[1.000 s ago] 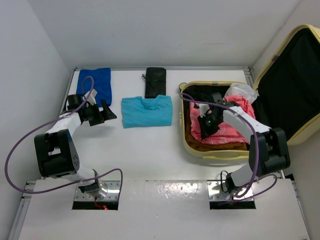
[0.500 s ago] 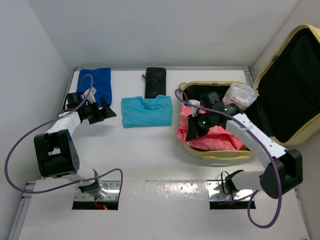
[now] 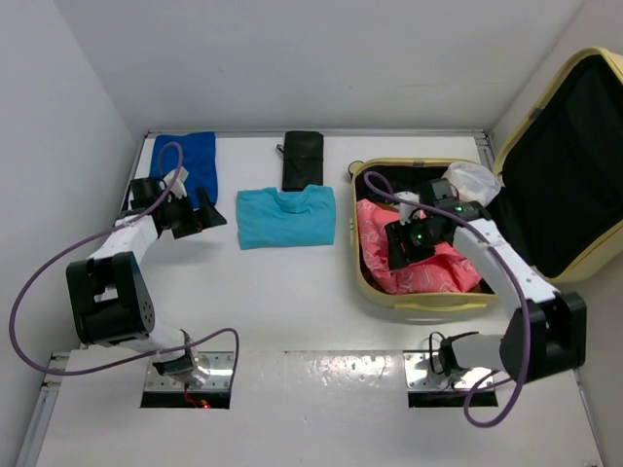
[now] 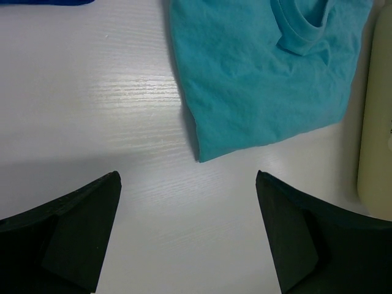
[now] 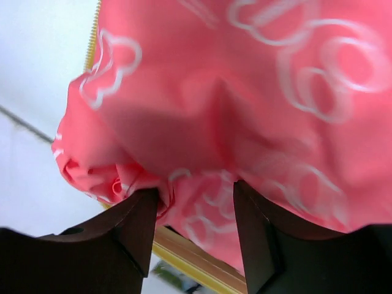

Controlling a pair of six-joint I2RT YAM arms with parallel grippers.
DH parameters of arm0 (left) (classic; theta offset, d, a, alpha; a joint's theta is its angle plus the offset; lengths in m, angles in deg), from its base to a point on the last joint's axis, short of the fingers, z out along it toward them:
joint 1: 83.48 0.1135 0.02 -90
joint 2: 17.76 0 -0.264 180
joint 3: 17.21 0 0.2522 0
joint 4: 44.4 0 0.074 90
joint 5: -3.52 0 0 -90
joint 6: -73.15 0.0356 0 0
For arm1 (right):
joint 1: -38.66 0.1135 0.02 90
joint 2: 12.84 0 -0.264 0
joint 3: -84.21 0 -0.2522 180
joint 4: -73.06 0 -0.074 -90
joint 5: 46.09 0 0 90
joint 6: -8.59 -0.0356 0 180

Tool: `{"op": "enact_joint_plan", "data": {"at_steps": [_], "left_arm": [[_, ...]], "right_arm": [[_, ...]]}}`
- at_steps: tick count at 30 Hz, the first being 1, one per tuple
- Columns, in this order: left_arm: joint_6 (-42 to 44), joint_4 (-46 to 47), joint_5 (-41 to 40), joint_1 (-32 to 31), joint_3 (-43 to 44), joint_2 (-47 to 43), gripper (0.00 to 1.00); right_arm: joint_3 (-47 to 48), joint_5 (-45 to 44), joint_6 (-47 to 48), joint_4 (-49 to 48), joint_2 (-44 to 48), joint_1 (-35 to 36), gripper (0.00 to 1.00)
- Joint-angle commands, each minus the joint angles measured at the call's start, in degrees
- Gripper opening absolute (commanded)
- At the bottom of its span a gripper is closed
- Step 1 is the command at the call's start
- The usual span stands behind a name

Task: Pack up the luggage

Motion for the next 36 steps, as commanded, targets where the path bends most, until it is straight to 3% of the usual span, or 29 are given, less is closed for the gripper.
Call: {"op": "enact_joint_plan", "data": {"at_steps": [1,6,7,12,20,24,25,29,34,36], "left_arm": [[-0.41,1.39,-0.51,-1.17,2.04,0.13,0.96],[-2.08,2.45,-0.51,-2.39,3.09,1.80,0.96],[-2.08,2.97,-0.51,-2.40,3.10,2.41,0.95],[-2.08,2.97,-1.04,-2.93,4.24,2.42,0.95],[-1.55,4.82,-2.54,-4.24,2.40,2.42,0.95],[-1.55,5.35,-3.85,-6.52,2.92,1.89,0.95],[-1.03,5.35,-4.46,-7.22,3.53,1.89,0.95],[-1.02,5.35,-3.94,-7.76,4.15,1.89,0.95],[-1.02,5.35,-3.94,-8.81,4.68,2.42,0.95],[-1.55,5.87,-3.94,-8.81,4.68,2.42,0.95]], "right_arm": [[0.84,-6.75,10.11,0.32,6.80,-2.92,0.52],[-9.52,-16.73,18.66,0.60,8.39,-3.62,0.48],[-15.72,-18.43,21.54,-0.45,8.39,-3.63,0.48],[-25.87,-27.75,32.44,-9.50,7.26,-10.12,0.48],[-18.69,-28.38,38.44,-9.78,4.00,-23.22,0.47],[-6.25,-18.03,35.90,-1.70,7.15,-24.28,0.56],[-4.03,-10.18,33.98,0.40,8.21,-24.11,0.61],[8.54,2.37,26.42,5.52,11.99,-22.88,0.62],[7.27,16.15,15.34,2.01,15.41,-19.81,0.47],[5.32,14.96,13.59,-1.92,15.60,-14.91,0.43]]}}
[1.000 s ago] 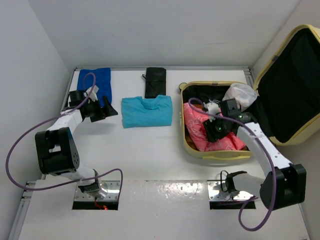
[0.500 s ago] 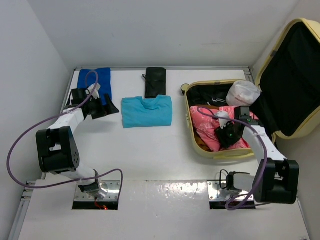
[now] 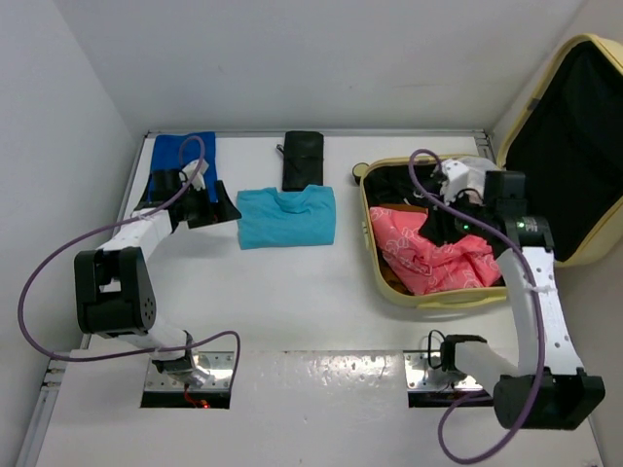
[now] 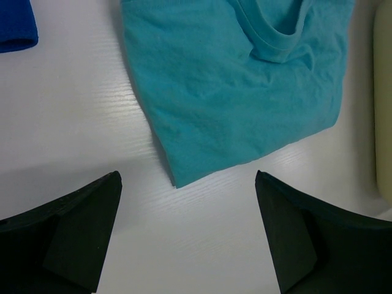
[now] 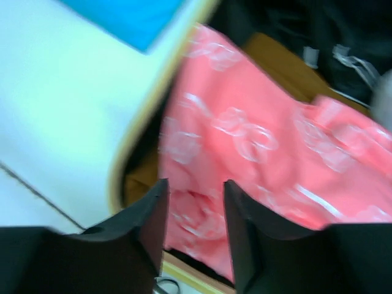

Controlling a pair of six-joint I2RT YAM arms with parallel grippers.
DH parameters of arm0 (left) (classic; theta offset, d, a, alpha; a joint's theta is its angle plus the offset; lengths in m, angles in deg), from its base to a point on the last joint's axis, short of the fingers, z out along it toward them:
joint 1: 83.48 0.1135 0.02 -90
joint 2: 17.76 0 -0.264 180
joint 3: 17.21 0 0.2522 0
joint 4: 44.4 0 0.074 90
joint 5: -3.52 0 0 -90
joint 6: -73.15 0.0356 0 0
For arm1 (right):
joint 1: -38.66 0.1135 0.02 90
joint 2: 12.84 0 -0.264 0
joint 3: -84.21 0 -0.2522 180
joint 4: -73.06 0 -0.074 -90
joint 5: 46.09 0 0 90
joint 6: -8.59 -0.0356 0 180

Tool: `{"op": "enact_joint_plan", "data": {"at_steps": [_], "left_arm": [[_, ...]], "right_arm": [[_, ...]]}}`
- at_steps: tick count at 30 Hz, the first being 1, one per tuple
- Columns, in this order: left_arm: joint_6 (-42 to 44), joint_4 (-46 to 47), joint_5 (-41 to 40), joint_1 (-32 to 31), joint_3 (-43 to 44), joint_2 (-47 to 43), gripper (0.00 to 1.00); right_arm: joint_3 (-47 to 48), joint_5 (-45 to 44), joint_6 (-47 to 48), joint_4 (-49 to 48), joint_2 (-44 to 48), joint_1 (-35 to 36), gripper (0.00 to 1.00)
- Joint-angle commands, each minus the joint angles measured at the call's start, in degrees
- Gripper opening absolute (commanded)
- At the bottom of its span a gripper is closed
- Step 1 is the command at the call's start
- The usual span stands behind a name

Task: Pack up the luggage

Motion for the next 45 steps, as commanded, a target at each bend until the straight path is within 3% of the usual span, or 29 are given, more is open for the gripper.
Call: {"op": "enact_joint_plan", "data": {"at_steps": [1,4,14,17,18,21,24,26,29,30,32,36,42,45], "left_arm": [[-0.11,2.33,-0.05,-0.77,2.01,0.01,0.95],[-0.63,2.33,-0.66,-1.91,2.54,0.01,0.95],[-2.31,4.62,-12.34,-9.11,4.29,0.27,0.95],[-1.61,5.67,-16.12,-12.89,5.61,1.76,0.96],[-1.60,5.67,-19.18,-14.55,6.31,1.77,0.96],[-3.53,5.67,-22.28,-15.10,7.02,3.26,0.98],[-4.85,7.34,-22.29,-14.48,5.72,2.04,1.00],[-4.85,8.66,-21.76,-14.48,5.10,1.42,1.00],[-5.38,5.94,-24.39,-15.18,6.32,1.42,1.00],[-6.16,5.94,-24.40,-13.44,7.02,0.72,1.00],[-8.79,6.73,-21.07,-10.02,5.71,-0.95,1.00],[-9.86,5.59,-14.13,-1.06,5.18,-3.59,1.00],[-7.67,2.43,-14.90,5.37,4.31,-7.81,1.00],[-6.18,1.28,-14.91,7.40,3.25,-8.95,1.00]], "right_arm": [[-5.00,5.41,-7.60,-3.70,-1.55,7.71,0.39],[-9.04,2.33,-8.22,-6.77,-5.33,11.94,0.31],[-19.87,-11.13,-5.06,-17.50,-14.83,15.82,0.27],[-16.54,-7.80,-6.20,-15.14,-12.21,15.47,0.42],[-15.31,-4.23,-7.42,-13.65,-9.33,15.47,0.51],[-7.14,0.01,-12.08,-11.88,-5.10,16.43,0.66],[0.76,-2.77,-16.92,-15.65,-4.46,21.08,0.76],[3.59,-6.81,-20.26,-18.29,-5.52,26.50,0.76],[7.28,-14.54,-22.37,-21.80,-12.88,34.41,0.76],[7.55,-19.69,-22.55,-24.51,-15.86,35.93,0.76],[8.43,-21.50,-21.50,-28.48,-20.80,40.85,0.76],[14.39,-20.99,-21.05,-34.29,-38.32,44.47,0.83],[35.47,-19.93,-24.49,-32.18,-57.69,46.05,0.98],[42.79,-20.62,-21.51,-29.11,-65.62,46.85,1.00]]}}
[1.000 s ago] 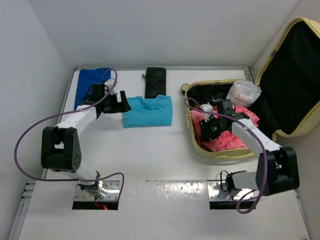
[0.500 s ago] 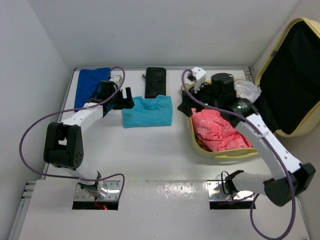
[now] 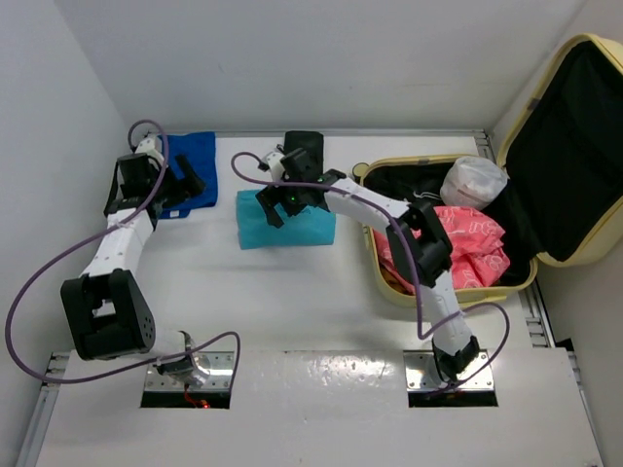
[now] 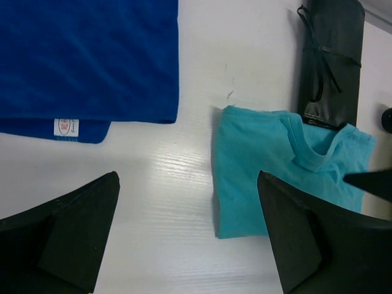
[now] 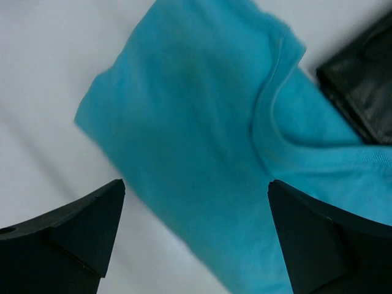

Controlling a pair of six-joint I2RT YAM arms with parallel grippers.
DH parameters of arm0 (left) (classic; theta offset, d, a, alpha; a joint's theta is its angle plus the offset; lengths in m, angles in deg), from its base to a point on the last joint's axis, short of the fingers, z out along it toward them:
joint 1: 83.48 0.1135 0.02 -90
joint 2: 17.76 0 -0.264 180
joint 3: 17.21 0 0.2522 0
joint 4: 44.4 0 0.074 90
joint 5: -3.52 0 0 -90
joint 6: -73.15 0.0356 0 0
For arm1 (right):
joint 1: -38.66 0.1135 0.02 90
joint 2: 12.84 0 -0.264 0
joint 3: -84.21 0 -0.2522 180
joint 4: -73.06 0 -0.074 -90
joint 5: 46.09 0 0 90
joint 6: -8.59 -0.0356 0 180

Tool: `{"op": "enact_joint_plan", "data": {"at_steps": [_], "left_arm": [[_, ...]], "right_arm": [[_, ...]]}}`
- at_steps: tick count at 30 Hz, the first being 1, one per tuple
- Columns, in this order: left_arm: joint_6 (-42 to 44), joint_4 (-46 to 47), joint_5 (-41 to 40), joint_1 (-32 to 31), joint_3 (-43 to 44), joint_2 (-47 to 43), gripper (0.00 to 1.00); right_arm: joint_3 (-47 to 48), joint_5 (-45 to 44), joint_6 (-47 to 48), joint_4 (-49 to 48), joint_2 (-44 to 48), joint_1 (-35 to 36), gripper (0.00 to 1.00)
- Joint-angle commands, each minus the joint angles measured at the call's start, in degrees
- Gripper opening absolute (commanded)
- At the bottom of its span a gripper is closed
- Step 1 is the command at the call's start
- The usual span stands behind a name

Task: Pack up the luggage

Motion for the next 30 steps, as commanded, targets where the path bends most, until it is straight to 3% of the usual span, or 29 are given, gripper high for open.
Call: {"op": "enact_joint_plan", "data": {"at_steps": [1,5,9,17,19,21,23,24,25,27,30], "left_arm": [[1.48,-1.91,1.31,2.81,-1.48,-2.18,1.00],[2.00,-1.91,1.31,4.75,-2.00,-2.18,1.00],[2.00,-1.91,3.24,6.77,-0.77,-0.34,1.00],[0.86,-2.97,6.41,8.53,0.37,2.57,1.00],[0.86,-2.97,6.93,9.06,0.90,2.57,1.00],[0.33,-2.97,6.94,9.06,0.90,2.57,1.00],[0.33,-2.97,7.46,9.06,0.90,2.57,1.00],[0.33,-2.97,7.46,9.06,1.42,2.57,1.00],[0.33,-2.97,7.47,9.06,1.42,2.57,1.00],[0.33,-2.97,7.99,9.06,1.42,2.57,1.00],[0.86,-2.97,8.52,9.06,1.42,2.04,1.00]], "right_arm": [[7.54,-2.30,0.84,0.38,-5.08,1.23,1.00],[12.01,-7.84,4.27,3.19,-10.37,2.81,1.00],[16.68,-8.82,1.73,12.15,-15.82,3.08,1.00],[9.22,0.66,-0.30,15.94,-16.54,0.01,0.97],[10.08,3.38,-0.91,17.07,-16.80,-0.26,0.57],[9.74,4.09,-0.83,17.34,-16.45,-0.17,0.34],[8.69,4.71,0.57,17.96,-16.01,0.44,0.19],[8.17,4.80,1.10,18.22,-14.88,0.79,0.06],[8.42,4.89,2.67,18.75,-14.43,1.23,0.00],[8.34,5.32,3.56,21.21,-13.20,1.50,0.00],[6.14,6.03,3.83,19.55,-2.87,0.63,0.00]]}}
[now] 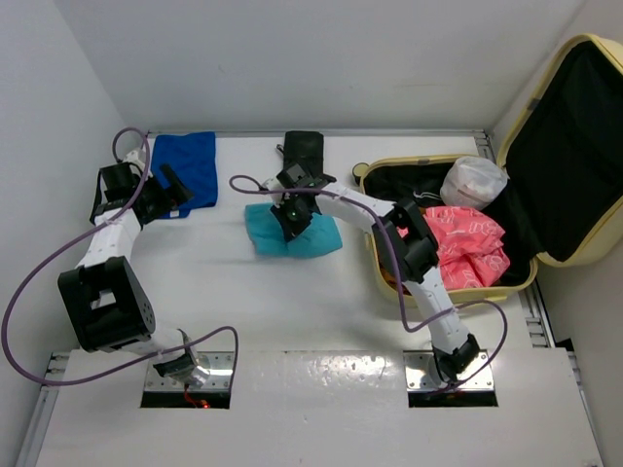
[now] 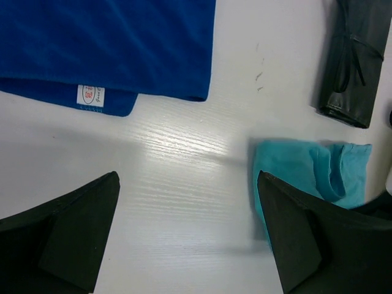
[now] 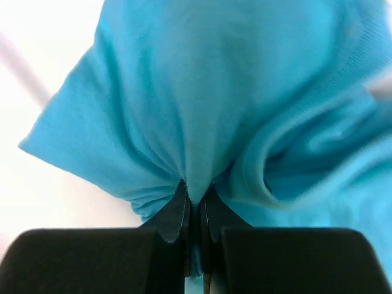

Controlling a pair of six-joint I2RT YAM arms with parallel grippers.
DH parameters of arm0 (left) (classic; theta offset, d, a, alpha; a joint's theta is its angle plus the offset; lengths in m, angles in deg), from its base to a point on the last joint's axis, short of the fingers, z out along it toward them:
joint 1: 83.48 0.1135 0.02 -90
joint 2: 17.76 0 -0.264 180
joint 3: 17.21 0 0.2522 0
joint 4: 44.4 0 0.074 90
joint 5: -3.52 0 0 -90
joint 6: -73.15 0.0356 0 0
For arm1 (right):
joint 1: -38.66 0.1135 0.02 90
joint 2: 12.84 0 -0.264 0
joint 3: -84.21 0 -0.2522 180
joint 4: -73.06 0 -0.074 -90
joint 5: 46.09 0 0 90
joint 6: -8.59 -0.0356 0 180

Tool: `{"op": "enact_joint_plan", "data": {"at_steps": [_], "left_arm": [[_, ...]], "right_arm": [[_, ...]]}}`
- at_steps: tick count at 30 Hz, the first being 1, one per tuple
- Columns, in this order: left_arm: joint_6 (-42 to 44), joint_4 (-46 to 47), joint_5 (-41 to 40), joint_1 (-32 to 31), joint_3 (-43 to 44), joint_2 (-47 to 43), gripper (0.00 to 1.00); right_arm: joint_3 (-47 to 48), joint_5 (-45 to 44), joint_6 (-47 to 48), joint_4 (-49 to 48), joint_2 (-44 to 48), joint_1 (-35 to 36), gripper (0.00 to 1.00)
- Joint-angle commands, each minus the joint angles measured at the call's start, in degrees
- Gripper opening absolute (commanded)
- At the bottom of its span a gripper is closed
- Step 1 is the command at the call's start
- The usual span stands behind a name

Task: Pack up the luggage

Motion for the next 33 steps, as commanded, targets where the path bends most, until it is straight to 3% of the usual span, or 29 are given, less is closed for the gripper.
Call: {"op": "enact_joint_plan", "data": {"at_steps": [1,8,17,23,28,33], "left_arm": [[0.05,0.81,2.16,0.60,2.01,-0.89,1.00],[-0.47,3.09,2.69,-2.29,1.49,-0.89,1.00],[-1.62,5.56,2.16,-4.58,0.26,0.25,1.00],[-1.62,6.09,1.63,-5.64,0.78,2.01,1.00],[-1.62,6.61,-0.47,-5.64,1.31,2.63,1.00],[-1.09,6.61,-7.83,-5.64,1.83,3.16,1.00]], "right_arm": [[-2.17,0.83,2.43,6.54,11.41,-0.03,0.00],[3.72,-4.26,11.04,4.52,27.15,-7.24,0.00],[-2.95,-8.49,19.65,1.70,39.65,-20.32,0.00],[-18.92,-1.82,24.66,-0.67,42.03,-32.53,0.00],[-38.31,1.36,34.75,-10.22,42.29,-34.75,0.00],[-42.60,-4.17,39.61,-16.83,37.74,-32.91,0.03]]}}
